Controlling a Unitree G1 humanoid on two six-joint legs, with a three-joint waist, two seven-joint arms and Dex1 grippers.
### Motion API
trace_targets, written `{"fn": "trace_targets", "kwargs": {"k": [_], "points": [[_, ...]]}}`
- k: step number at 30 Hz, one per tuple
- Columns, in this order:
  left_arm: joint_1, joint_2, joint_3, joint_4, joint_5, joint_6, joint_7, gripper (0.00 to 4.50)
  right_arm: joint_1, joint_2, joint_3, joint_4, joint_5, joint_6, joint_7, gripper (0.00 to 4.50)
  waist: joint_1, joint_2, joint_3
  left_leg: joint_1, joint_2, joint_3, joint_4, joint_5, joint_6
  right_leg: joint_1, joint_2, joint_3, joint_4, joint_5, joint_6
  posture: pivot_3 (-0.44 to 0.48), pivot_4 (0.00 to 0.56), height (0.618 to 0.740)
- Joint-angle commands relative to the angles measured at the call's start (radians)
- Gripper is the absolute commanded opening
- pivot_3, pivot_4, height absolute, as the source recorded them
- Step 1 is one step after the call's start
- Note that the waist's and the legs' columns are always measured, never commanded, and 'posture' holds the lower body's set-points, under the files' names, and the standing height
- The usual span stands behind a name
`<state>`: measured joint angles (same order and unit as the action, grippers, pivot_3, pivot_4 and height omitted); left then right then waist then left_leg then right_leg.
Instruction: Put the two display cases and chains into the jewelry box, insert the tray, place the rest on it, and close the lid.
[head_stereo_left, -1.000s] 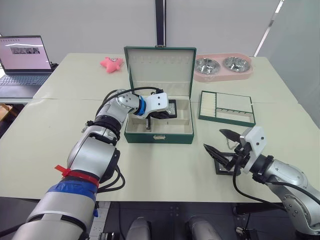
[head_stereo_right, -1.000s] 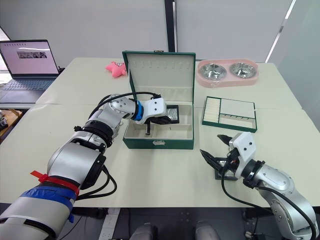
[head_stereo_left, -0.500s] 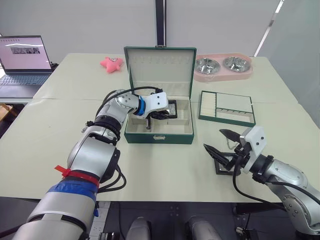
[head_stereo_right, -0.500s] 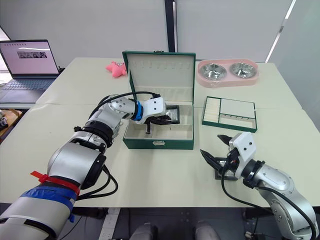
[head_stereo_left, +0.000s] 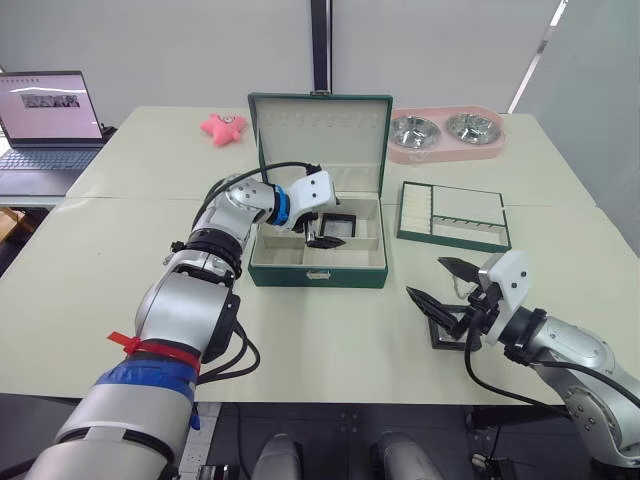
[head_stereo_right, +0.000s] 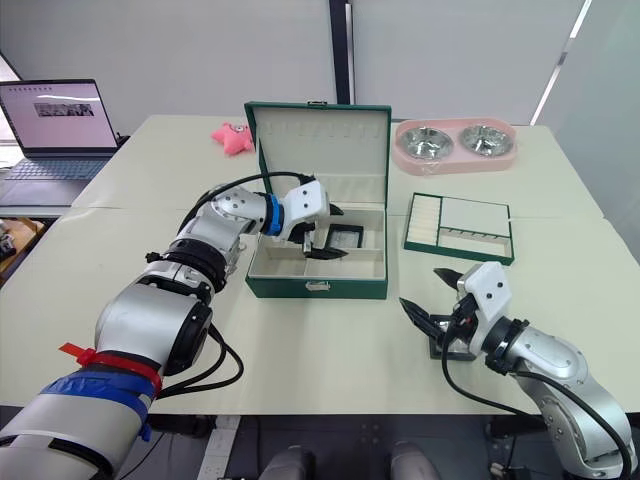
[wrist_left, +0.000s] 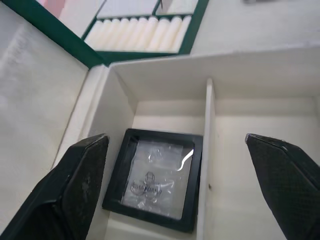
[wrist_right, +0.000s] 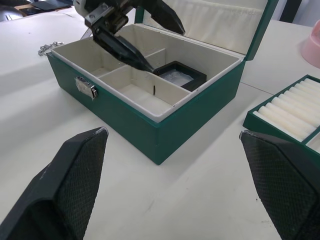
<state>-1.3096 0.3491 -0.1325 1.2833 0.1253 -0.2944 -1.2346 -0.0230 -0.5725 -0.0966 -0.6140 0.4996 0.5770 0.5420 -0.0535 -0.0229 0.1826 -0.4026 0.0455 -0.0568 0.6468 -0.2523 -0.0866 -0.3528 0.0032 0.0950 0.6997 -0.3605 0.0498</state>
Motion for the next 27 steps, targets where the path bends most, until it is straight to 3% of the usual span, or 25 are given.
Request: {"fn": "trace_targets", "kwargs": {"k": [1,6,10,15,21,27], "points": [[-0.036,0.013,0.078,-0.077,-0.11,0.109,-0.151,4.47,-0.019,-0.026,-0.063,-0.014,0.048,-0.006,0.034,4.5,-0.002,0.0,0.0,0.0,0.0,0.0,0.0,0.0,0.0,0.0,0.0,0.0,0.0,0.0,0.0,0.0,0.15,0.74],[0.036,0.069,0.119,-0.268,-0.201,0.278,-0.256,4.47,-0.024,-0.062,-0.144,0.042,0.104,-0.018,0.095,4.5,-0.007,0.0,0.0,0.001,0.0,0.0,0.0,0.0,0.0,0.0,0.0,0.0,0.0,0.0,0.0,0.0,0.15,0.74],[0.202,0.164,0.152,-0.603,-0.292,0.511,-0.253,4.47,-0.022,-0.085,-0.203,0.109,0.13,-0.037,0.153,4.5,-0.015,0.001,0.0,0.002,0.001,0.0,0.0,0.0,0.0,0.0,0.001,0.001,0.002,0.0,0.0,0.0,0.15,0.74],[0.514,0.343,0.289,-1.039,-0.399,0.823,-0.127,4.47,0.026,-0.131,-0.27,0.222,0.108,-0.083,0.231,4.5,-0.021,0.001,0.0,0.002,0.002,-0.001,0.001,0.0,0.0,0.0,0.0,0.001,0.003,0.0,0.0,0.0,0.15,0.74],[0.841,0.503,0.509,-1.288,-0.478,1.002,0.014,4.47,0.066,-0.157,-0.304,0.374,0.051,-0.168,0.283,4.5,-0.011,0.001,0.0,0.003,0.002,-0.001,0.002,0.0,0.0,0.001,0.0,0.001,0.005,0.0,0.0,0.0,0.15,0.74],[1.108,0.505,0.748,-1.414,-0.513,1.033,0.162,4.47,0.012,-0.133,-0.311,0.53,-0.013,-0.275,0.247,4.5,-0.004,0.001,0.0,0.004,0.002,0.001,0.002,0.0,0.0,0.002,-0.001,0.002,0.005,0.0,0.0,0.0,0.15,0.74]]}}
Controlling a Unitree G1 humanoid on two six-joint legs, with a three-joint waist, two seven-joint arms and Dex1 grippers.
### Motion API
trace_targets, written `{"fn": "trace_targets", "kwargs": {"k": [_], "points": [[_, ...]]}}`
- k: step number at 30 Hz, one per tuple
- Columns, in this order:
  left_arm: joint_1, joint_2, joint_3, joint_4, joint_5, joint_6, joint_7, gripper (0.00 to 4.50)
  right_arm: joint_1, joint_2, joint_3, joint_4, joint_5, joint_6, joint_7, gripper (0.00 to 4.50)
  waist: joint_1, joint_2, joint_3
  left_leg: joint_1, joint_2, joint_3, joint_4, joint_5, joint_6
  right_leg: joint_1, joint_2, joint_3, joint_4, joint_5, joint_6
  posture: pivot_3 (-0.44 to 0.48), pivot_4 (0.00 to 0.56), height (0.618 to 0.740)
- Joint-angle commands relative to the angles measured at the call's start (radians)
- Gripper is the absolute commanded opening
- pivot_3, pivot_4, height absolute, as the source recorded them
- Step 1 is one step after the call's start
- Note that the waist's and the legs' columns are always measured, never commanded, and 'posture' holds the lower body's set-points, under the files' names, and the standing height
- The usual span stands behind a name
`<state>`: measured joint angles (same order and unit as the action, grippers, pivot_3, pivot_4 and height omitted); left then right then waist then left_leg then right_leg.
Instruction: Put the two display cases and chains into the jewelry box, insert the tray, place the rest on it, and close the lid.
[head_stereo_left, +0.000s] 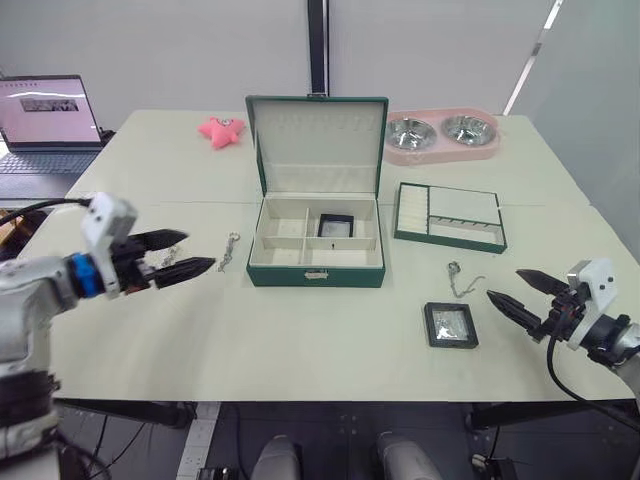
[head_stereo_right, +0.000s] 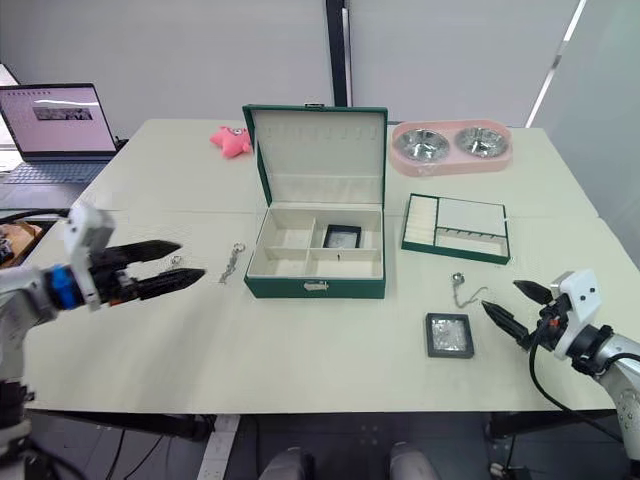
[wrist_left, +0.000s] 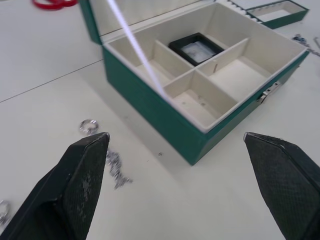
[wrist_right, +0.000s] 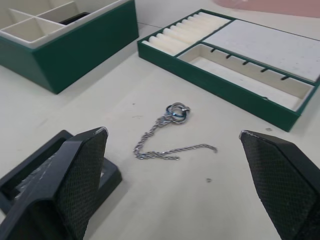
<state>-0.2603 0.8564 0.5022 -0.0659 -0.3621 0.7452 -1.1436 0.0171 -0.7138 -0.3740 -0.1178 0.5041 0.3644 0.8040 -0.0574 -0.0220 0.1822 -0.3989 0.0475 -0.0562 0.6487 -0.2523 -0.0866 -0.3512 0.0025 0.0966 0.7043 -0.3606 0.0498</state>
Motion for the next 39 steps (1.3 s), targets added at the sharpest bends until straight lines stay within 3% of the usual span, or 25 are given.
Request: {"fn": "trace_targets", "kwargs": {"k": [1,9,19,32,39], "points": [[0.093,-0.017,0.142,-0.076,-0.031,-0.012,0.099,4.47,-0.036,0.015,-0.034,0.054,-0.025,-0.076,-0.022,4.5,0.001,0.0,0.0,0.0,0.0,0.0,0.0,0.0,0.0,0.0,0.0,0.0,0.0,0.0,0.0,0.0,0.15,0.74],[0.266,-0.14,0.217,-0.057,0.028,-0.171,0.347,4.47,-0.09,0.076,-0.01,0.223,-0.107,-0.215,-0.076,4.5,0.001,0.0,0.0,0.0,0.0,0.0,-0.001,0.0,0.0,0.0,-0.001,0.0,-0.001,0.0,0.0,0.0,0.15,0.74],[0.239,-0.217,0.199,0.126,0.144,-0.402,0.682,4.47,-0.114,0.123,-0.02,0.331,-0.133,-0.315,-0.125,4.5,0.001,0.0,0.0,0.0,0.0,0.001,-0.001,0.0,0.0,0.0,-0.001,0.0,-0.001,0.0,0.0,0.0,0.15,0.74],[0.168,-0.243,0.118,0.222,0.127,-0.469,0.768,4.47,-0.102,0.159,-0.023,0.336,-0.126,-0.358,-0.171,4.5,0.002,0.0,0.0,0.001,0.0,0.001,-0.002,0.0,0.0,0.0,-0.002,0.0,0.0,0.0,0.0,0.0,0.15,0.74],[0.08,-0.276,0.052,0.199,0.113,-0.439,0.808,4.47,-0.131,0.12,0.066,0.091,-0.027,-0.186,-0.062,4.5,-0.001,0.0,-0.001,0.001,0.0,0.001,-0.001,0.0,0.0,0.0,-0.001,0.0,0.0,0.0,0.0,0.0,0.15,0.74]]}}
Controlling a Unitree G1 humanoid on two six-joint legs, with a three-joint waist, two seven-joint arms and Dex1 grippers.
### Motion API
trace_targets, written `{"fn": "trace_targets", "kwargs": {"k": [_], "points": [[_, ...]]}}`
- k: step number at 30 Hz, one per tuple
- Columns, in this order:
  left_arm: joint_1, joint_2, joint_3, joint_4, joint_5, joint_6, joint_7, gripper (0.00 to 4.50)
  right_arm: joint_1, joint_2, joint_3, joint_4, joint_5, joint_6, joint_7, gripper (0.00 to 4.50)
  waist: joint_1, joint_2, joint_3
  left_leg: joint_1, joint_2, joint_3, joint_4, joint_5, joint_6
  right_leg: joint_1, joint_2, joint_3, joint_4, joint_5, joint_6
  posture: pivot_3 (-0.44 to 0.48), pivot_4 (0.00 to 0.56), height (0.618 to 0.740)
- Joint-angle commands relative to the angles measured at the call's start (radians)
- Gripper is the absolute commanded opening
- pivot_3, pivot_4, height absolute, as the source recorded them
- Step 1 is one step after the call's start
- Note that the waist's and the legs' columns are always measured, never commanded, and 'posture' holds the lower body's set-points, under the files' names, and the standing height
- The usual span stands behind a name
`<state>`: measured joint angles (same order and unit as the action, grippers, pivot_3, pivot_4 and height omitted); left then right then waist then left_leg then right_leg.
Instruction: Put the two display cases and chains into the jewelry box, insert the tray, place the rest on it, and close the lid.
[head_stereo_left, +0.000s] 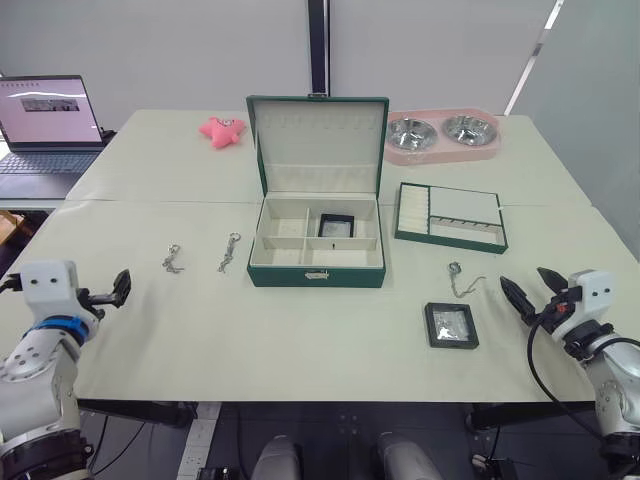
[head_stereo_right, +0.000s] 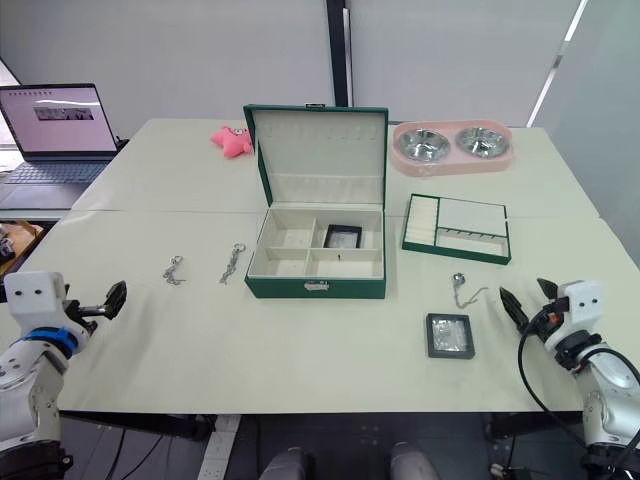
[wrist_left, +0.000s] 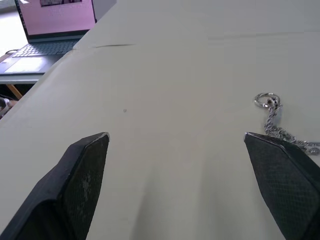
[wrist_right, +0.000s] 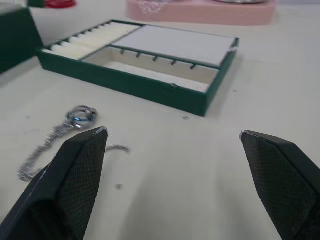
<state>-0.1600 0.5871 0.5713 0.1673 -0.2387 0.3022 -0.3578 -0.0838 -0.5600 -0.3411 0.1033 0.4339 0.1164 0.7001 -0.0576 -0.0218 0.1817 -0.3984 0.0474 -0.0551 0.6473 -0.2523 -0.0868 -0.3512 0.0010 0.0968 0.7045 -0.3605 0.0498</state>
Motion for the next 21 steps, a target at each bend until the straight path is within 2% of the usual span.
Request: {"fn": "trace_targets", "kwargs": {"k": [1,9,14,21], "points": [[-0.03,-0.013,-0.025,-0.036,-0.011,0.007,0.031,4.47,-0.047,-0.044,0.055,-0.169,0.055,0.098,0.054,4.5,-0.001,0.0,0.0,0.0,0.0,0.0,0.0,0.0,0.0,0.0,0.0,0.0,0.0,0.0,0.0,0.0,0.15,0.74],[-0.104,-0.069,-0.094,-0.035,-0.015,0.035,0.091,4.47,-0.284,-0.064,0.276,-0.384,0.151,0.352,0.148,4.5,0.004,-0.001,0.0,-0.001,0.0,-0.001,0.001,0.0,0.0,-0.001,0.0,-0.001,0.0,0.0,0.0,0.0,0.15,0.74],[-0.156,-0.077,-0.131,0.01,0.0,0.039,0.114,4.47,-0.433,0.011,0.386,-0.378,0.146,0.41,0.147,4.5,0.004,-0.001,0.0,-0.001,0.0,-0.002,0.001,0.0,0.0,-0.001,0.0,-0.001,0.0,0.0,0.0,0.0,0.15,0.74],[-0.194,-0.073,-0.164,0.102,0.001,0.053,0.105,4.47,-0.488,0.057,0.479,-0.342,0.09,0.409,0.17,4.5,0.004,-0.001,-0.001,-0.002,0.0,-0.002,0.001,0.0,0.0,-0.001,0.0,-0.002,0.0,0.0,0.0,0.0,0.15,0.74]]}}
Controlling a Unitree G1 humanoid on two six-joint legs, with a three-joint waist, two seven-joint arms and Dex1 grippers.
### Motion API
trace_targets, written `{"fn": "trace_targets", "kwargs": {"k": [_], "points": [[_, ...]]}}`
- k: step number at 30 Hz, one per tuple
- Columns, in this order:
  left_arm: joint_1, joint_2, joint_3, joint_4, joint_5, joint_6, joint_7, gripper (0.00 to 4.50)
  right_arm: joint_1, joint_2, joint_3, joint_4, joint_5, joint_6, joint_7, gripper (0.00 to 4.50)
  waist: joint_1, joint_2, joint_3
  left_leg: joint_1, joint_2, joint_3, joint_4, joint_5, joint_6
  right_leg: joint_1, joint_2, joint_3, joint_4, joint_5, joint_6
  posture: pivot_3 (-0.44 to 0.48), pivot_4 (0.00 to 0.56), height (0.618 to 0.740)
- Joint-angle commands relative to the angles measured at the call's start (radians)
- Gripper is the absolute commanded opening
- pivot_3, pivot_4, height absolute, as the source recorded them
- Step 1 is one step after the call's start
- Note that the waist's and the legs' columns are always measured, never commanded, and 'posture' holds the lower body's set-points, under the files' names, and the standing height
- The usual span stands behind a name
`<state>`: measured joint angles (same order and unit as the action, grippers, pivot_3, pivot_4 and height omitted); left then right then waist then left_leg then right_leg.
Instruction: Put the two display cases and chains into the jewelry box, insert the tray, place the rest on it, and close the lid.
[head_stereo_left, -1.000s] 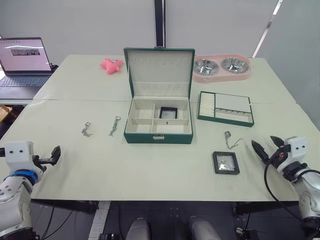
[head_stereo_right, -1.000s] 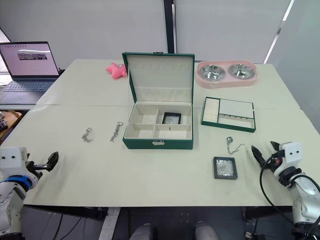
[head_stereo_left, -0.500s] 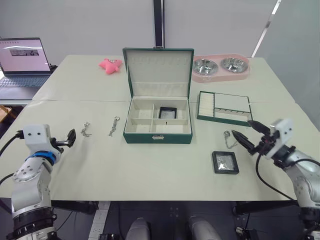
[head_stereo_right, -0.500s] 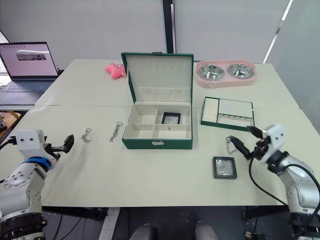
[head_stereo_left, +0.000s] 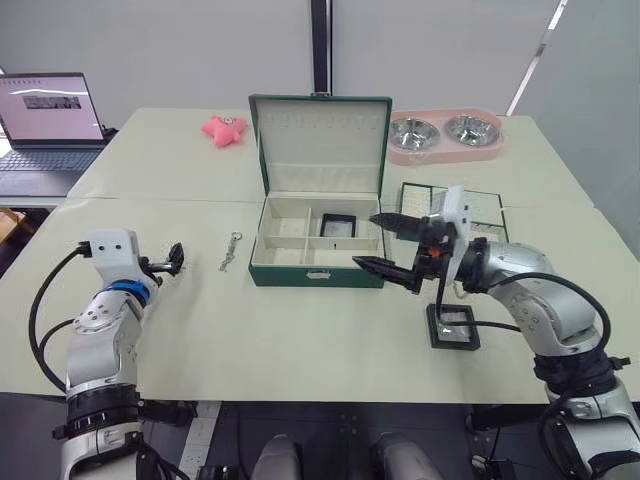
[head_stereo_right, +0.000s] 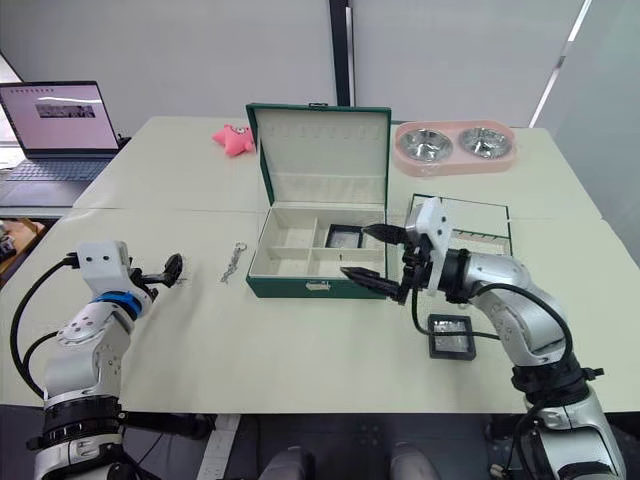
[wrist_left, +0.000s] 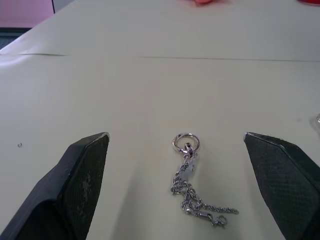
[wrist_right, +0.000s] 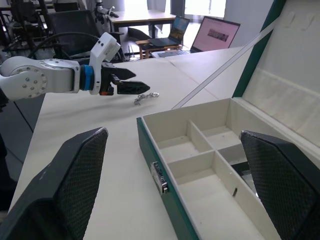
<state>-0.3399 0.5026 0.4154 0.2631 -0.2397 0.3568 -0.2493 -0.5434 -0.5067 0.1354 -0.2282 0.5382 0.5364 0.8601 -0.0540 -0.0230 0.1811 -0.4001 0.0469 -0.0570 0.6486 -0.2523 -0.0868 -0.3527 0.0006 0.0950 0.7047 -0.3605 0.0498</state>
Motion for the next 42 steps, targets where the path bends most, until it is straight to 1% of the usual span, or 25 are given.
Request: {"fn": "trace_targets", "kwargs": {"k": [1,14,22,31,32,34,38,42], "points": [[-0.016,0.011,-0.014,0.016,0.0,0.003,-0.012,4.47,-0.031,0.009,0.008,-0.007,-0.022,-0.014,0.01,4.5,0.0,0.0,0.0,0.0,0.0,0.0,0.0,0.0,0.0,0.0,0.0,0.0,0.0,0.0,0.0,0.0,0.15,0.74],[-0.084,0.047,-0.062,0.17,0.01,0.006,-0.072,4.47,-0.046,0.056,0.015,-0.011,-0.055,-0.011,0.003,4.5,0.0,0.0,0.0,0.0,0.0,0.0,0.0,0.0,0.0,0.0,0.0,-0.001,0.0,0.0,0.0,0.0,0.15,0.74],[-0.073,0.057,-0.076,0.204,0.013,0.038,-0.104,4.47,-0.033,0.051,0.01,-0.017,-0.057,-0.007,-0.001,4.5,-0.002,0.0,0.0,0.001,0.0,0.0,0.0,0.0,0.0,0.0,0.0,0.0,0.001,0.0,0.0,0.0,0.15,0.74],[-0.065,0.048,-0.081,0.259,0.023,0.0,-0.116,4.47,-0.032,0.046,0.01,-0.012,-0.062,-0.009,0.003,4.5,-0.002,0.0,0.0,0.001,0.0,0.0,0.0,0.0,0.0,0.0,0.0,0.0,0.001,0.0,0.0,0.0,0.15,0.74],[-0.065,0.048,-0.083,0.263,0.025,-0.002,-0.116,4.09,-0.032,0.046,0.01,-0.011,-0.063,-0.01,0.004,4.5,-0.002,0.001,0.0,0.001,0.0,0.0,0.0,0.0,0.0,0.0,0.0,0.0,0.001,0.0,0.0,0.0,0.15,0.74],[-0.066,0.049,-0.085,0.267,0.025,-0.003,-0.116,3.65,-0.033,0.046,0.009,-0.009,-0.067,-0.012,0.005,4.5,-0.003,0.001,-0.001,0.001,0.0,0.0,0.0,0.0,0.0,0.0,0.0,0.0,0.001,0.0,0.0,0.0,0.15,0.74],[-0.066,0.049,-0.088,0.269,0.023,-0.006,-0.114,2.36,-0.032,0.047,0.007,-0.011,-0.067,-0.012,0.005,4.5,-0.006,0.002,-0.001,0.002,0.0,0.0,0.0,0.0,0.0,0.0,0.0,0.0,0.002,0.0,0.0,0.0,0.15,0.74],[-0.066,0.046,-0.089,0.269,0.02,-0.005,-0.111,1.16,-0.032,0.046,0.005,-0.011,-0.067,-0.013,0.005,4.5,-0.01,0.002,-0.001,0.003,0.0,0.0,0.0,0.0,0.0,0.0,0.001,0.001,0.003,0.0,0.0,0.0,0.15,0.74]]}}
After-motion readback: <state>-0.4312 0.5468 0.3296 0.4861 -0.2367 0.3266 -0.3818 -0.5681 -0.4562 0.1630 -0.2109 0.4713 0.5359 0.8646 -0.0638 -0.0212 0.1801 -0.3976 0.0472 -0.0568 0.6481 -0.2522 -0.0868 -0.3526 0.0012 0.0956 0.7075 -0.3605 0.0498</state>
